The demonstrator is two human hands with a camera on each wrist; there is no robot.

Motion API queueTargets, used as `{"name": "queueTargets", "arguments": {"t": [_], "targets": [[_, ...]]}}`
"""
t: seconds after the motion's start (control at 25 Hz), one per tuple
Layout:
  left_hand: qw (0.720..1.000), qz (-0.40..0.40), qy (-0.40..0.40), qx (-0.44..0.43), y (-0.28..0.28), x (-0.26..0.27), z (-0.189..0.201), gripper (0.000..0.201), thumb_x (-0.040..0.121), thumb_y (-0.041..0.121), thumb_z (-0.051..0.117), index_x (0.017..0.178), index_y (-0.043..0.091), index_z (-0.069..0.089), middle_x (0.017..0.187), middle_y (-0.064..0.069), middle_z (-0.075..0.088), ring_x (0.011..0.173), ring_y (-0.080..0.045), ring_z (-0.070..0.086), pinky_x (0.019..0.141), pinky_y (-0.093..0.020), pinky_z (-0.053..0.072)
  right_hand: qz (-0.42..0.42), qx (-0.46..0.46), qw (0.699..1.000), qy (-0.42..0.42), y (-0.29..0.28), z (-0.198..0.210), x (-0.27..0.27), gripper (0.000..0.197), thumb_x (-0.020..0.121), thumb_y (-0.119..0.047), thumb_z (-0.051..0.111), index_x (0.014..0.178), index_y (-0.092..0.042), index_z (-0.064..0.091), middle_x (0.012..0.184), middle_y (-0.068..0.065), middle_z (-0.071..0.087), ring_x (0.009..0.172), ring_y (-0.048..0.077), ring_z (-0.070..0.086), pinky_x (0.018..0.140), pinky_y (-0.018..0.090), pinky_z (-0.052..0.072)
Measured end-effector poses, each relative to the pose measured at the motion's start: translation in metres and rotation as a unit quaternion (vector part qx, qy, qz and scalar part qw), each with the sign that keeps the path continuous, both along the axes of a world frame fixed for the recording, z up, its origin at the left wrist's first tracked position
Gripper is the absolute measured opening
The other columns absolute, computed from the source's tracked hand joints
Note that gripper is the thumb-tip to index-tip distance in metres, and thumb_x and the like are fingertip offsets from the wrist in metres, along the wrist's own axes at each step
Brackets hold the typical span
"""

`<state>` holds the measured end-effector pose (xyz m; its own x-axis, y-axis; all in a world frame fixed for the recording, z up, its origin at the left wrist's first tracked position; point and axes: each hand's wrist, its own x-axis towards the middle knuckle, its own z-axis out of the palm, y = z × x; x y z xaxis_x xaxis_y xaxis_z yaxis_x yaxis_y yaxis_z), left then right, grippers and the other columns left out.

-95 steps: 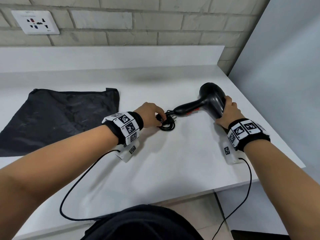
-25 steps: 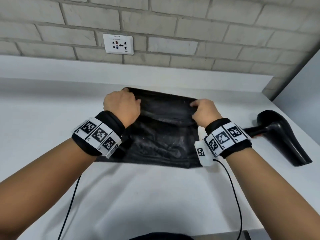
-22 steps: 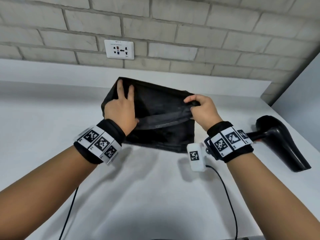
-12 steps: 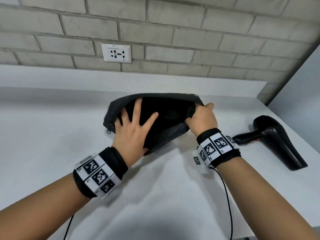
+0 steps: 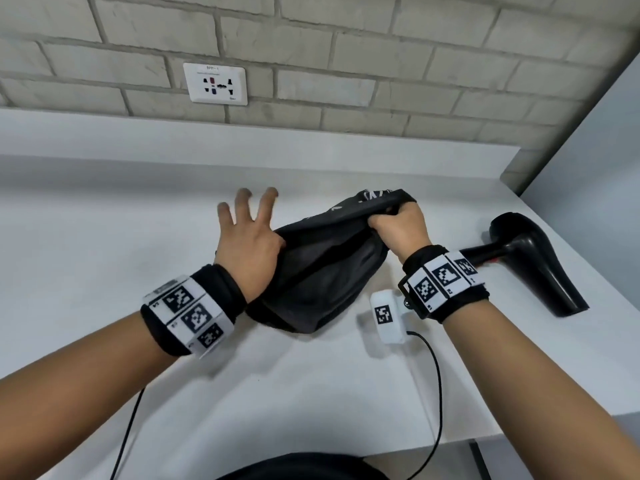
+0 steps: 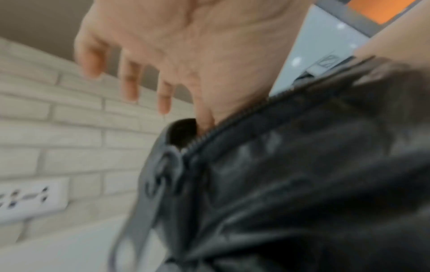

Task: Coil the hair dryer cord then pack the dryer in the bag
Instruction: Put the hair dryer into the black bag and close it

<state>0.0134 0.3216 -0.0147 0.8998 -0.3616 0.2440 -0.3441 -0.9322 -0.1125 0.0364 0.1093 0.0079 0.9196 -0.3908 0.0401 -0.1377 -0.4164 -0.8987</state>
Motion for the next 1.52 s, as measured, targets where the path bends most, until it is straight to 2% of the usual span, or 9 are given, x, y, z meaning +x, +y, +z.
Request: {"name": "queueTargets", "arguments": {"t": [0.16, 0.32, 0.56, 0.72, 0.88, 1.04, 1.16, 1.32, 1.52], "targets": [[0.965, 0.076, 0.195, -0.156, 0.014, 0.030, 0.003, 0.054, 0.084, 0.001, 0.043, 0.136, 0.013, 0.042, 0.138, -0.019, 0.041, 0.118, -0.039, 0.048, 0.097, -0.044, 0.040, 0.095, -0.094, 0.991, -0.004, -0.007, -0.005, -0.006, 0.028, 0.074, 0.009, 0.053, 0.088, -0.012, 0.066, 0.093, 0.005, 0.060, 0.088, 0.019, 0.056, 0.076, 0.018, 0.042], [0.951, 0.121, 0.053, -0.280, 0.013, 0.034, 0.019, 0.051, 0.085, 0.006, 0.048, 0.134, -0.003, 0.035, 0.132, -0.027, 0.035, 0.097, -0.048, 0.055, 0.082, -0.048, 0.045, 0.089, -0.341, 0.932, 0.089, -0.002, -0.006, -0.014, 0.051, 0.083, 0.003, 0.034, 0.126, -0.018, 0.050, 0.121, 0.017, 0.038, 0.076, 0.033, 0.051, 0.078, 0.030, 0.041], [0.987, 0.029, 0.149, -0.052, 0.018, 0.019, 0.012, 0.044, 0.087, 0.011, 0.044, 0.115, 0.040, 0.061, 0.123, -0.010, 0.043, 0.086, -0.033, 0.059, 0.072, -0.032, 0.042, 0.070, -0.373, 0.914, 0.142, -0.006, -0.002, -0.011, 0.064, 0.084, -0.001, 0.040, 0.142, -0.021, 0.021, 0.131, 0.020, 0.030, 0.093, 0.041, 0.057, 0.081, 0.040, 0.045], [0.972, 0.178, 0.155, -0.005, 0.023, 0.027, 0.017, 0.042, 0.086, 0.017, 0.046, 0.128, 0.017, 0.051, 0.116, -0.020, 0.046, 0.093, -0.038, 0.060, 0.069, -0.035, 0.039, 0.101, -0.459, 0.865, 0.176, -0.002, -0.007, -0.014, 0.062, 0.082, -0.001, 0.040, 0.137, -0.027, 0.029, 0.135, 0.014, 0.026, 0.102, 0.039, 0.049, 0.082, 0.043, 0.043], [0.971, 0.158, 0.156, -0.094, 0.033, 0.038, 0.014, 0.044, 0.081, 0.009, 0.051, 0.125, 0.008, 0.051, 0.141, -0.017, 0.031, 0.101, -0.040, 0.058, 0.078, -0.039, 0.045, 0.139, -0.324, 0.932, 0.083, -0.005, -0.014, -0.014, 0.058, 0.078, 0.007, 0.039, 0.130, -0.016, 0.045, 0.137, 0.013, 0.043, 0.116, 0.037, 0.049, 0.100, 0.035, 0.041], [0.952, 0.087, 0.154, -0.252, 0.032, 0.037, 0.008, 0.042, 0.082, 0.006, 0.048, 0.122, 0.013, 0.061, 0.134, -0.011, 0.048, 0.116, -0.034, 0.051, 0.097, -0.037, 0.043, 0.064, -0.174, 0.983, 0.012, -0.003, -0.009, -0.015, 0.042, 0.074, 0.001, 0.050, 0.113, -0.009, 0.063, 0.113, 0.010, 0.065, 0.106, 0.022, 0.058, 0.087, 0.014, 0.036], [0.957, 0.089, 0.134, -0.240, 0.030, 0.033, 0.008, 0.051, 0.078, 0.021, 0.065, 0.128, 0.017, 0.054, 0.121, -0.019, 0.050, 0.102, -0.039, 0.057, 0.089, -0.039, 0.046, 0.068, -0.210, 0.975, 0.011, -0.004, -0.013, -0.013, 0.031, 0.074, -0.009, 0.059, 0.103, -0.019, 0.066, 0.101, 0.009, 0.057, 0.086, 0.021, 0.056, 0.088, 0.023, 0.045], [0.966, 0.139, 0.203, -0.076, 0.032, 0.031, 0.010, 0.064, 0.077, 0.020, 0.067, 0.135, 0.020, 0.039, 0.118, -0.022, 0.036, 0.061, -0.032, 0.051, 0.067, -0.039, 0.046, 0.076, -0.425, 0.893, 0.126, -0.005, -0.016, -0.013, 0.041, 0.081, -0.002, 0.043, 0.116, -0.019, 0.056, 0.115, 0.013, 0.040, 0.072, 0.029, 0.048, 0.072, 0.034, 0.043], [0.950, 0.117, 0.274, -0.100, 0.026, 0.033, 0.002, 0.086, 0.067, 0.034, 0.078, 0.138, 0.021, 0.031, 0.123, -0.023, 0.043, 0.102, -0.042, 0.057, 0.089, -0.041, 0.048, 0.161, -0.329, 0.917, 0.160, -0.024, -0.024, -0.010, 0.047, 0.079, -0.007, 0.053, 0.117, -0.035, 0.057, 0.129, 0.005, 0.026, 0.111, 0.028, 0.042, 0.098, 0.034, 0.037]]}}
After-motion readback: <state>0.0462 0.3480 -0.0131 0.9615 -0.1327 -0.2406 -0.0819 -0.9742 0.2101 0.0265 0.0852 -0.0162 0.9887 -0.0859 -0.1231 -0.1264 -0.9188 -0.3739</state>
